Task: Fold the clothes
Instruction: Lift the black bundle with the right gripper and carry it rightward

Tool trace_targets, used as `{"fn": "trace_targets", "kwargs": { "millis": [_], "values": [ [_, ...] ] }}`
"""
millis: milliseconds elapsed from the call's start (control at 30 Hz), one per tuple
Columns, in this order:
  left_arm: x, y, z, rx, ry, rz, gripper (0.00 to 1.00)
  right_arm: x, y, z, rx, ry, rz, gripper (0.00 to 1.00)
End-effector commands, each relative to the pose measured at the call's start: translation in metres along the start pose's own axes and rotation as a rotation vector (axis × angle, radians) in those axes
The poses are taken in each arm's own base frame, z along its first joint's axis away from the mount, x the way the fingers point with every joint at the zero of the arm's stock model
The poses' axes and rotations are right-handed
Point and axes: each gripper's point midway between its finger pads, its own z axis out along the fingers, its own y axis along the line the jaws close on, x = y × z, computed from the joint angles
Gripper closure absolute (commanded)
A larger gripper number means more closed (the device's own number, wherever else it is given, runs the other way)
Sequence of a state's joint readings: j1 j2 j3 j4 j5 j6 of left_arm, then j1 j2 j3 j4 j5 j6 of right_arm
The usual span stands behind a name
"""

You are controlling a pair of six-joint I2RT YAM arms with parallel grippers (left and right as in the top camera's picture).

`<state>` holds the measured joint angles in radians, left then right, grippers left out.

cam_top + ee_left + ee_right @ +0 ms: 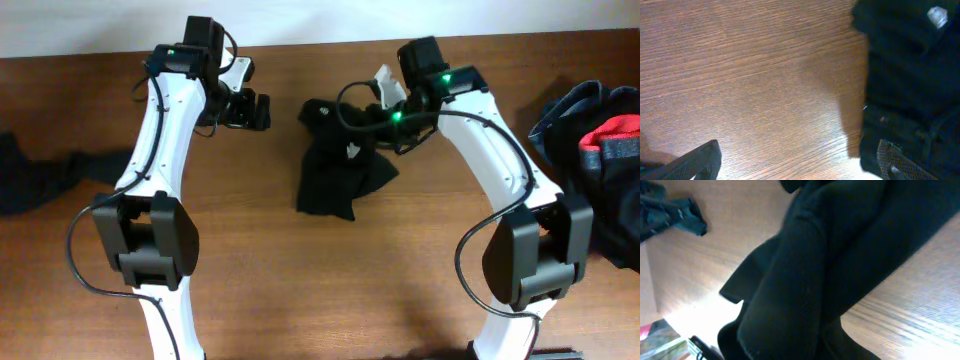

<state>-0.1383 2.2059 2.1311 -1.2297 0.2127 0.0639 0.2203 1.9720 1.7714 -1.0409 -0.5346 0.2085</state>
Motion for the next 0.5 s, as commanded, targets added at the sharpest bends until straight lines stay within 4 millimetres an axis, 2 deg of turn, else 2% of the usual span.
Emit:
{"fn": "trace_targets", "kwargs": {
  "millis": [0, 133, 233, 467],
  "values": [
    [-0.004, -0.001, -0.003, 0.012, -0.019, 0.004, 0.01, -0.024, 0.014, -0.038, 0.025, -0.118, -0.067, 0.96],
    [-0.004, -0.001, -0.003, 0.012, -0.018, 0.004, 0.01, -0.042, 0.013, -0.063, 0.029, -0.187, -0.067, 0.96],
    [-0.004, -0.001, -0.003, 0.012, -0.019, 0.004, 0.01, -0.060, 0.008, -0.091, 0.036, -0.262, -0.045, 0.96],
    [-0.004, -0.001, -0.003, 0.012, -0.019, 0.004, 0.01, -0.083, -0.018, -0.150, 0.100, -0.399, 0.052, 0.96]
  ]
}}
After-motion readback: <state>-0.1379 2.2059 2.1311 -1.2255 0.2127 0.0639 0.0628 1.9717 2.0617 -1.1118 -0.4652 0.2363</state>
